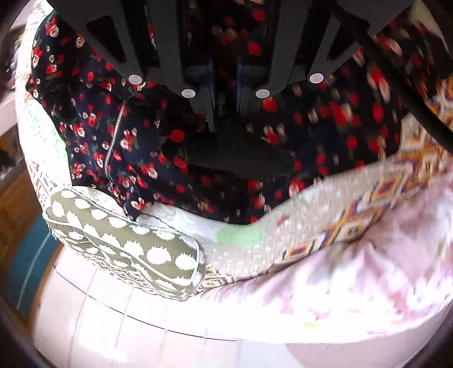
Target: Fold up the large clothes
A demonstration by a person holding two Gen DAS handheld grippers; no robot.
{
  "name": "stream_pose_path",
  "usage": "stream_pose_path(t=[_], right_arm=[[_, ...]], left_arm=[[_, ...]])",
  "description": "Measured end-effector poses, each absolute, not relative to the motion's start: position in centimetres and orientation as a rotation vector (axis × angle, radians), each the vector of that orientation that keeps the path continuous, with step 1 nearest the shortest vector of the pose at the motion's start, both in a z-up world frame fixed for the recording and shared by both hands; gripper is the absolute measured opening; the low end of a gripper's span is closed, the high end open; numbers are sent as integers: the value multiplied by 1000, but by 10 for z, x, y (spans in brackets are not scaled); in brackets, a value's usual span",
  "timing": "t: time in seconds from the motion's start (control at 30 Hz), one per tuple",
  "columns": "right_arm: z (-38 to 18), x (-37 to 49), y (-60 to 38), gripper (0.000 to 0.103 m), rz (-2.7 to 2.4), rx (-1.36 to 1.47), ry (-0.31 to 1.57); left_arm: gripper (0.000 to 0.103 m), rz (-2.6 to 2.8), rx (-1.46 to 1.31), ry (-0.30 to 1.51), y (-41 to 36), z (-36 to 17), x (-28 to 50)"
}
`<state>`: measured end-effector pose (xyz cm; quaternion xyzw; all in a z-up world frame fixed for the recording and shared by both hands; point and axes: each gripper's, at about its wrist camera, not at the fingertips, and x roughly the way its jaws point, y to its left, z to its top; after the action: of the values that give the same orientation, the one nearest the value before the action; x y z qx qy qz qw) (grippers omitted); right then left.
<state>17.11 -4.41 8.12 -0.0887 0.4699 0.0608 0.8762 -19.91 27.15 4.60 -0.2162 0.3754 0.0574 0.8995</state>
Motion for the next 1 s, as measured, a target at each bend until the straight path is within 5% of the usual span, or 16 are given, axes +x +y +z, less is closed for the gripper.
stream_pose_path(t=[0.07,0.17,0.37,0.47,0.67,0.87,0.97,1.0], right_arm=[[67,180,-33,19,132,-185,1015],[38,185,-13,46,179,-177,1120],[81,113,45,50,347,-297,954],[93,60,87,67,576,-314,975],[69,-44,166,67,870,-559,985],[25,-66,201,66,772,-819,887],[30,-42,205,14,730,-677,968],[40,-34,203,12,730,-613,967]], left_arm=[[69,123,-454,776,273,45,-200],[69,143,-462,772,279,46,-205],[69,217,-502,751,307,44,-220],[69,241,-546,743,320,43,-228],[69,256,-562,712,330,47,-246],[69,262,-583,718,335,44,-253],[69,251,-566,710,329,52,-253],[69,244,-547,704,324,57,-251]])
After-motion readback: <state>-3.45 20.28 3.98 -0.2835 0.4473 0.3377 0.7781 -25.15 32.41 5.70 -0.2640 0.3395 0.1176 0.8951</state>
